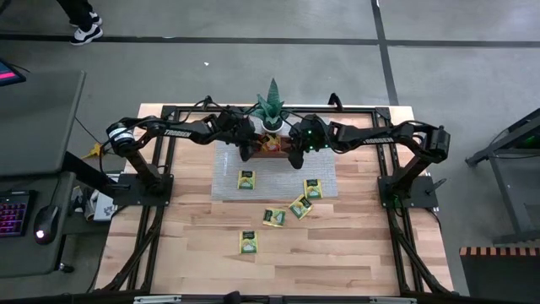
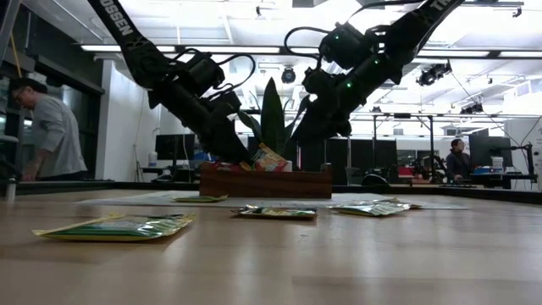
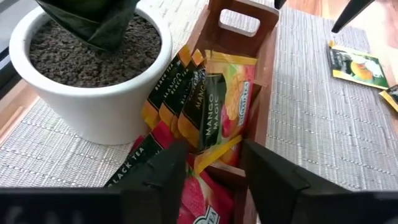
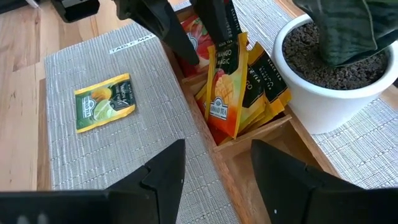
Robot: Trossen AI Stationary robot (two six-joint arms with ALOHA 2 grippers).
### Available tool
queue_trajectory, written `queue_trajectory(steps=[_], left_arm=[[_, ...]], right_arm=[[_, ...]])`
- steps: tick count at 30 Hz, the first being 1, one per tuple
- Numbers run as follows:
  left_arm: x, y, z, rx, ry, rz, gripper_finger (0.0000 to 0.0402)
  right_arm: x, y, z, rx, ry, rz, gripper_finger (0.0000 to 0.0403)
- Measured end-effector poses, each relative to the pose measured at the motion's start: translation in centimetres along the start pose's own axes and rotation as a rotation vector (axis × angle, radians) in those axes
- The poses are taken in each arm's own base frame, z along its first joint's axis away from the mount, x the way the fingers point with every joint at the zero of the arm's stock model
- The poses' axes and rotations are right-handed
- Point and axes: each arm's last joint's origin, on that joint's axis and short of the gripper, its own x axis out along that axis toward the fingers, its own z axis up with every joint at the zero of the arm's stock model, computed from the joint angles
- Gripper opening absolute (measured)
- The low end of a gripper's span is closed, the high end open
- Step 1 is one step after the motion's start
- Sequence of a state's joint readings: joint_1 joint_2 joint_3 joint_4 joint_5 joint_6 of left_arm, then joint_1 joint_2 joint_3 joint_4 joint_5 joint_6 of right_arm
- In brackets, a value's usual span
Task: Pick & Place Tea
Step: Put the orange tea bag into the middle section of the wooden organizer
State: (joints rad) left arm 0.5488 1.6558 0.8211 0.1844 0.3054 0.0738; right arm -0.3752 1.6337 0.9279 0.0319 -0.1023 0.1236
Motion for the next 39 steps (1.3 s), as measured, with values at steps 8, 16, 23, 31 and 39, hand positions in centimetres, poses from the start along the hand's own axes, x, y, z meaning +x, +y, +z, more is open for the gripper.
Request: queue_trajectory(steps=[8,16,23,31,39], left_arm=[[0.0,0.0,0.0,-0.007,0.001,0.000,0.0042],[0.0,0.0,0.0,-0.028,0.003,-0.002,0.0003],[-0.2,0.1,1.7,-0.004,0.003,-0.001,0.0001],[-1.2,-0.1,4.1,0.135,0.174,-0.027,0.0000],[-1.7,-0.1,5.6,0.198,0.182,-0.013,0.0000]], right_arm=[[-0.1,-0.6,0.0,0.011,0.003,-0.019,0.0179],[-0.1,-0.7,0.0,0.011,0.004,-0.014,0.0179],[-0.1,-0.7,-0.4,0.018,0.049,-0.019,0.0179],[-0.1,-0.7,-1.0,0.032,0.105,-0.017,0.0179],[-0.1,-0.7,-0.9,0.032,0.099,-0.016,0.0179]])
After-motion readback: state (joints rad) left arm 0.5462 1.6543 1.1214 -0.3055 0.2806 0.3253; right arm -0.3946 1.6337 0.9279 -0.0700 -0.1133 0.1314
